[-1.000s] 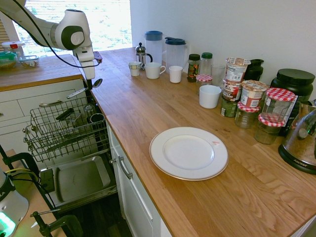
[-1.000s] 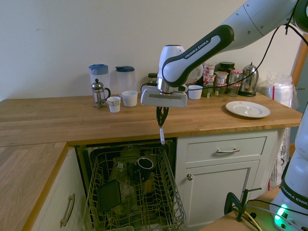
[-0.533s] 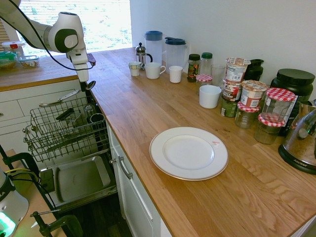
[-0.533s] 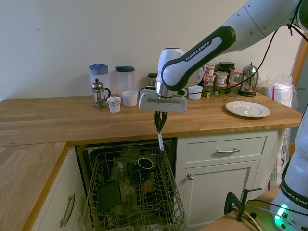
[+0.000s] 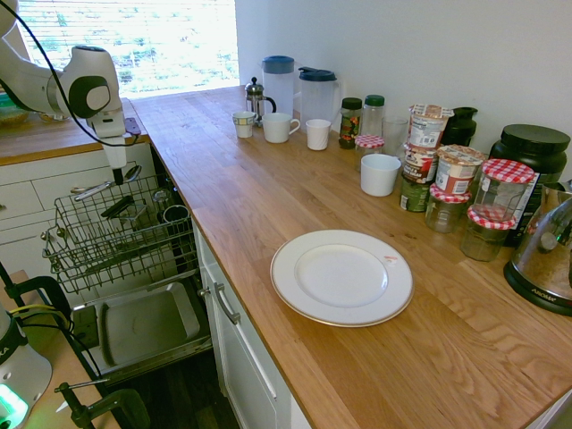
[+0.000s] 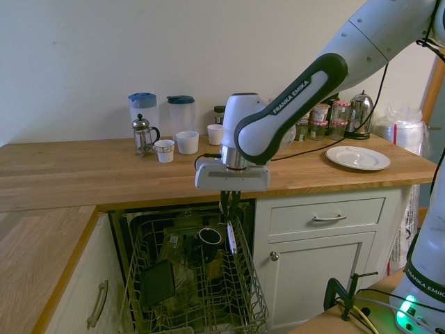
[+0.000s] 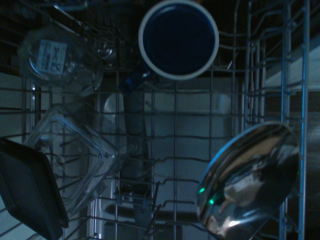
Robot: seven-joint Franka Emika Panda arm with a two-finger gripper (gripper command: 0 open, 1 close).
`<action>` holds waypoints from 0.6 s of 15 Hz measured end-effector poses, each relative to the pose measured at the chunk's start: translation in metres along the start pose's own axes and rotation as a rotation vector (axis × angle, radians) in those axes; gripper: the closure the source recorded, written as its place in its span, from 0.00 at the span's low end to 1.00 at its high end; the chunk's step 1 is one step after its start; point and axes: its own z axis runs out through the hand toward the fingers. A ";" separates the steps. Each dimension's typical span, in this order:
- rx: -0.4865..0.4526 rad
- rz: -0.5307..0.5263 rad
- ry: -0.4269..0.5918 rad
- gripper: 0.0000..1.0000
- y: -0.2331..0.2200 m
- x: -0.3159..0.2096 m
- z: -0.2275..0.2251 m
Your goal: Put the spoon in the dishwasher
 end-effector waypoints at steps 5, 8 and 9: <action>-0.057 0.005 -0.034 1.00 0.018 -0.005 0.084; -0.091 0.024 -0.053 1.00 0.015 0.000 0.126; -0.099 0.028 -0.057 1.00 0.013 0.002 0.136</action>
